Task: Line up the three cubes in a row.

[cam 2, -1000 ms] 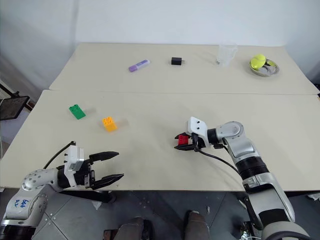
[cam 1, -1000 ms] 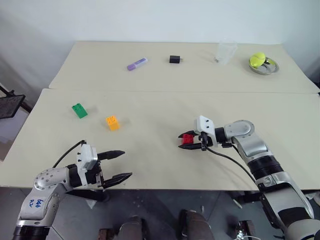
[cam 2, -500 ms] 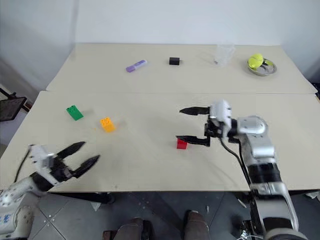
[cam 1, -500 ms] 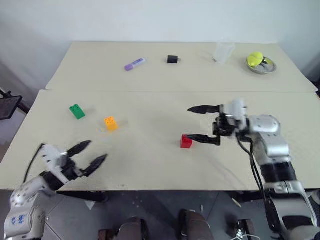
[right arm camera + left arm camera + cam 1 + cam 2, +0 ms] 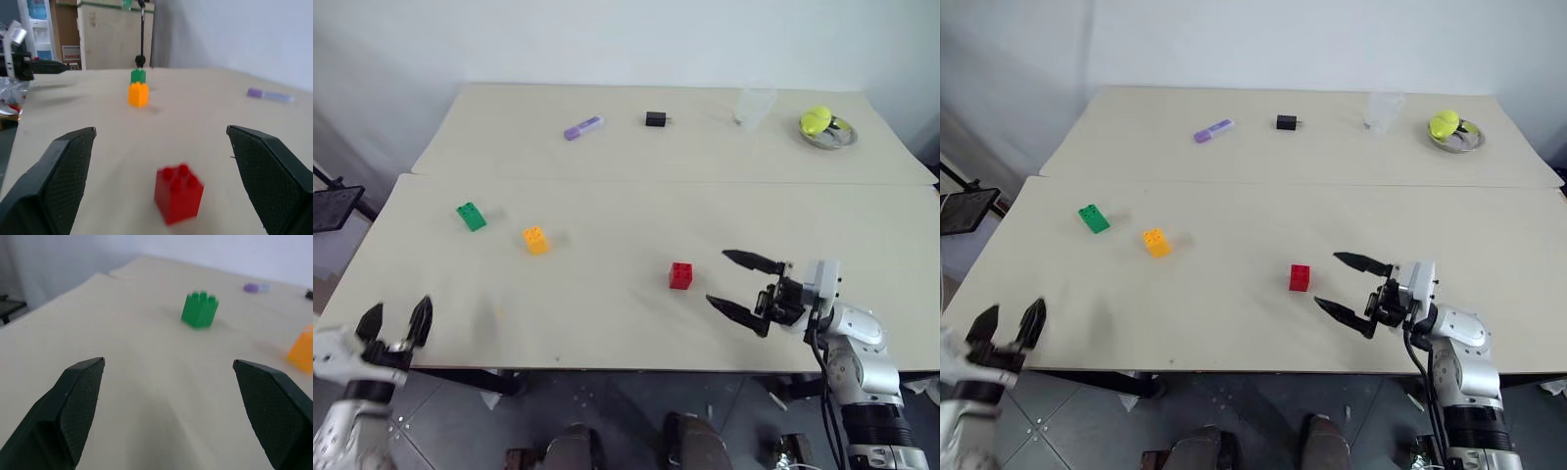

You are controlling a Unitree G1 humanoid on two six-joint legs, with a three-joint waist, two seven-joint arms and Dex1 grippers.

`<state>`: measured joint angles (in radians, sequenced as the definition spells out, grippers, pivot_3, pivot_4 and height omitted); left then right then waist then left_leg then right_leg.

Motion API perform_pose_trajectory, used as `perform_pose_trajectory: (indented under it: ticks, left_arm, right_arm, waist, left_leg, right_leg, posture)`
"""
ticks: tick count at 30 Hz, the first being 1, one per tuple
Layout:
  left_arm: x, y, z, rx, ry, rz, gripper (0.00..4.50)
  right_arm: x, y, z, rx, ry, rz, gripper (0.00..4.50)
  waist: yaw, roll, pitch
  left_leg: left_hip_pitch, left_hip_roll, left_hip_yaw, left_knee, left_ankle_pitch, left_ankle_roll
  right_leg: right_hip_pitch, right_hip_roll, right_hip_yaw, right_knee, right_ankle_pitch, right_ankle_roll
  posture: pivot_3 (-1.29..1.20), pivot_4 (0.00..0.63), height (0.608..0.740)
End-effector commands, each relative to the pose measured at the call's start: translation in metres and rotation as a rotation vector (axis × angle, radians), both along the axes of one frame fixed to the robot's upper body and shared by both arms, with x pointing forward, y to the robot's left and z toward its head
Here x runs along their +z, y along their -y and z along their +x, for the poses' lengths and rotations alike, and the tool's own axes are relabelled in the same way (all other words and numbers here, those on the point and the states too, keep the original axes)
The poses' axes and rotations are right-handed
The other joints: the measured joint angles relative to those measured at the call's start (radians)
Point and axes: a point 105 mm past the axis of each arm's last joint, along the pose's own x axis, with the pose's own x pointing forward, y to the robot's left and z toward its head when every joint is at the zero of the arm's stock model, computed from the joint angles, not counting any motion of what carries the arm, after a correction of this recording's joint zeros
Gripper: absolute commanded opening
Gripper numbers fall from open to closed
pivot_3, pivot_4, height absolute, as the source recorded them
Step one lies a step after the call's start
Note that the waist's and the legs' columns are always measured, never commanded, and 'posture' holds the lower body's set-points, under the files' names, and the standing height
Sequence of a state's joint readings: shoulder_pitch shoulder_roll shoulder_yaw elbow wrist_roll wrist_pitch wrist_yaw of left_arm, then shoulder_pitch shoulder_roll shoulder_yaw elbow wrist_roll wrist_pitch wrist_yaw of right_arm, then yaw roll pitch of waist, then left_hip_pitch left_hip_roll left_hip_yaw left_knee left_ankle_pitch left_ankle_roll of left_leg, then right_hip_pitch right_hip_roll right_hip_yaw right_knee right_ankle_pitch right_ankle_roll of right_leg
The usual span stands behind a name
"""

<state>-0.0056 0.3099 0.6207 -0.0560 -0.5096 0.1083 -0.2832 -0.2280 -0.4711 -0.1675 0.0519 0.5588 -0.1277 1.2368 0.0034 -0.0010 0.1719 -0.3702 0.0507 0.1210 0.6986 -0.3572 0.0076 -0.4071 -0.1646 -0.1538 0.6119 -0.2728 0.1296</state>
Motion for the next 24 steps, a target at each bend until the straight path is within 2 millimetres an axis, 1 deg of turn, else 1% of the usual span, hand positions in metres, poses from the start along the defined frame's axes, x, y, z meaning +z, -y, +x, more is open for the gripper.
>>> perform_pose_trajectory:
  ticks: [1,2,3,5,7,9,11,14,18,20,22,23,24]
  left_arm:
    - [0.021,0.014,0.041,0.083,-0.017,-0.012,4.50]
    - [0.024,0.016,0.046,0.104,-0.028,0.008,4.50]
    - [0.028,0.020,0.054,0.119,-0.019,-0.031,4.50]
    - [0.034,0.029,0.073,0.168,-0.048,-0.050,4.50]
    - [0.032,0.031,0.087,0.236,-0.098,-0.080,4.50]
    - [0.033,0.032,0.096,0.278,-0.117,-0.099,4.50]
    - [0.033,0.039,0.107,0.291,-0.132,-0.100,4.50]
    - [0.028,0.049,0.118,0.265,-0.160,-0.108,4.50]
    - [0.024,0.049,0.123,0.278,-0.181,-0.093,4.50]
    - [0.022,0.052,0.126,0.260,-0.185,-0.103,4.09]
    - [0.025,0.052,0.127,0.255,-0.165,-0.073,3.66]
    - [0.026,0.051,0.127,0.259,-0.156,-0.068,3.27]
    - [0.027,0.049,0.127,0.262,-0.153,-0.069,2.99]
  right_arm:
    - [0.006,-0.005,-0.003,0.033,0.023,-0.013,4.48]
    - [0.006,-0.006,-0.003,0.038,0.019,-0.014,4.48]
    - [0.006,-0.007,-0.004,0.042,0.018,-0.015,4.48]
    - [0.007,-0.012,-0.006,0.071,-0.003,-0.023,4.48]
    - [0.009,-0.016,-0.007,0.091,-0.011,-0.023,4.48]
    - [0.010,-0.018,-0.009,0.106,-0.014,-0.030,4.48]
    - [0.010,-0.020,-0.010,0.114,-0.023,-0.035,4.48]
    - [0.010,-0.021,-0.009,0.106,-0.025,-0.030,4.48]
    - [0.009,-0.023,-0.010,0.108,-0.030,-0.030,4.48]
    - [0.009,-0.023,-0.009,0.105,-0.032,-0.028,4.50]
    - [0.007,-0.023,-0.009,0.102,-0.037,-0.028,4.50]
    - [0.006,-0.023,-0.009,0.101,-0.040,-0.031,4.50]
    - [0.004,-0.022,-0.009,0.099,-0.041,-0.034,4.50]
  waist:
    - [0.007,-0.001,-0.001]
    - [0.007,-0.001,-0.001]
    - [0.006,-0.001,-0.001]
    - [-0.003,-0.001,-0.001]
    - [-0.004,-0.002,0.000]
    - [-0.005,-0.002,0.000]
    - [-0.005,-0.002,0.000]
    - [-0.004,-0.002,0.000]
    - [-0.002,-0.004,0.001]
    - [-0.003,-0.004,0.001]
    - [-0.003,-0.004,0.001]
    - [-0.003,-0.004,0.001]
    - [-0.003,-0.004,0.001]
  left_leg:
    - [0.000,0.000,0.000,0.000,0.000,0.000]
    - [-0.001,0.000,0.000,0.000,0.000,0.000]
    - [0.000,-0.001,0.000,0.000,0.000,0.000]
    - [0.000,-0.001,0.001,-0.002,-0.001,0.000]
    - [-0.001,-0.001,0.002,-0.003,-0.001,0.000]
    - [-0.002,-0.001,0.004,-0.003,-0.001,-0.001]
    - [-0.001,-0.001,0.005,-0.003,-0.001,-0.001]
    - [-0.001,-0.001,0.006,-0.003,-0.001,-0.001]
    - [-0.002,-0.001,0.006,-0.003,-0.001,-0.001]
    - [-0.002,-0.001,0.006,-0.003,-0.001,-0.001]
    - [-0.002,-0.001,0.006,-0.003,-0.001,-0.001]
    - [-0.002,-0.001,0.006,-0.003,-0.001,-0.001]
    - [-0.002,-0.001,0.006,-0.003,-0.001,-0.001]
  right_leg:
    - [0.000,0.000,0.000,0.000,0.000,0.000]
    - [0.000,0.000,0.000,0.000,0.000,0.001]
    - [0.000,0.000,0.000,-0.001,0.001,0.002]
    - [-0.001,0.000,-0.001,-0.001,0.002,0.003]
    - [-0.001,0.000,-0.004,-0.002,0.002,0.003]
    - [-0.001,0.001,-0.004,-0.003,0.002,0.003]
    - [-0.001,0.001,-0.004,-0.003,0.002,0.003]
    - [0.000,0.001,-0.004,-0.004,0.002,0.003]
    - [0.000,0.001,-0.004,-0.004,0.002,0.003]
    - [0.000,0.001,-0.005,-0.004,0.002,0.003]
    - [0.000,0.001,-0.004,-0.004,0.002,0.003]
    - [0.000,0.001,-0.004,-0.004,0.002,0.003]
    - [0.000,0.001,-0.005,-0.004,0.002,0.003]
  posture:
    - [0.00,0.150,0.740]
    - [0.00,0.150,0.740]
    - [0.00,0.150,0.740]
    - [0.00,0.150,0.740]
    - [0.00,0.150,0.740]
    - [0.00,0.150,0.740]
    - [0.00,0.150,0.740]
    - [0.00,0.150,0.740]
    - [0.00,0.150,0.740]
    - [0.00,0.150,0.740]
    - [0.00,0.150,0.740]
    - [0.00,0.150,0.740]
    - [0.00,0.150,0.740]
